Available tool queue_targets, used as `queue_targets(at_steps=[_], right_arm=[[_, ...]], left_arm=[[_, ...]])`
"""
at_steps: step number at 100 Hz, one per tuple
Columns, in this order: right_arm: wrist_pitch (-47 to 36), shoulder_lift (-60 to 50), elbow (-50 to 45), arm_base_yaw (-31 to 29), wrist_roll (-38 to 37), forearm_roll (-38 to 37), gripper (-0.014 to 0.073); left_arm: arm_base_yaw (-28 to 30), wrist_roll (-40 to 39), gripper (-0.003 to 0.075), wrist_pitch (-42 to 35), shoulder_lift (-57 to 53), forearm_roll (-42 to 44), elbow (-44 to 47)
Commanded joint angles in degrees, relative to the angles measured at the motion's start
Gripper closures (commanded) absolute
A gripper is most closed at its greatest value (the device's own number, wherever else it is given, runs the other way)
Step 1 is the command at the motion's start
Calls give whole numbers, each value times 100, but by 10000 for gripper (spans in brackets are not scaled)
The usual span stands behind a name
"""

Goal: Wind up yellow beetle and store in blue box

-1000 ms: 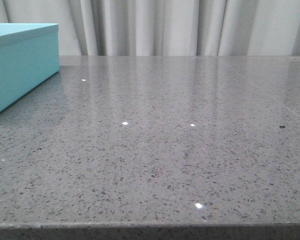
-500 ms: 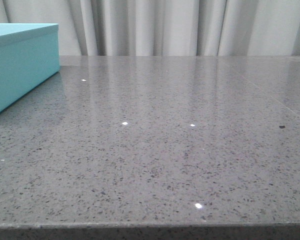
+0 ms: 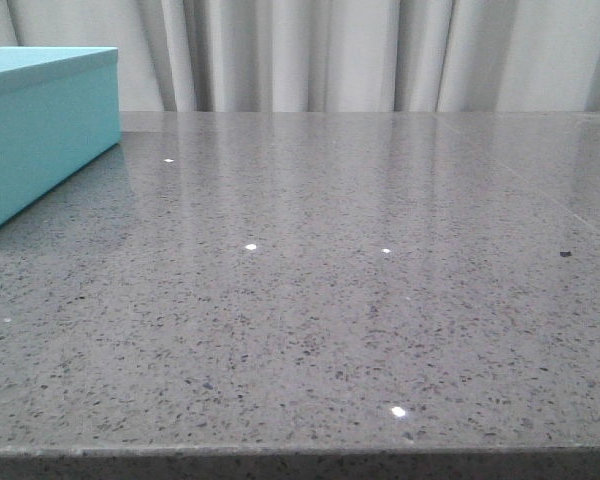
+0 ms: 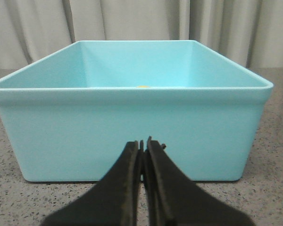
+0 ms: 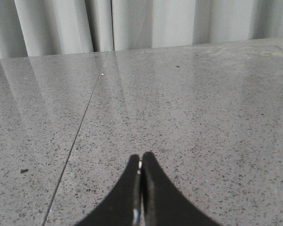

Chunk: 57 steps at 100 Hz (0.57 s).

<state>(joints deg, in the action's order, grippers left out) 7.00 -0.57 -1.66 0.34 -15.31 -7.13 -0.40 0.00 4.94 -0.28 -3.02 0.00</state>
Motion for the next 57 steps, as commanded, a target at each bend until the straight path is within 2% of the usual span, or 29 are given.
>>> queue_targets(at_steps=[1, 57], right_arm=[[-470, -135, 96, -43, 35, -5, 658], [-526, -135, 96, -43, 35, -5, 658]], left_arm=[[-3, -39, 738, -442, -181, -53, 122], [-3, -39, 738, -442, -181, -53, 122]])
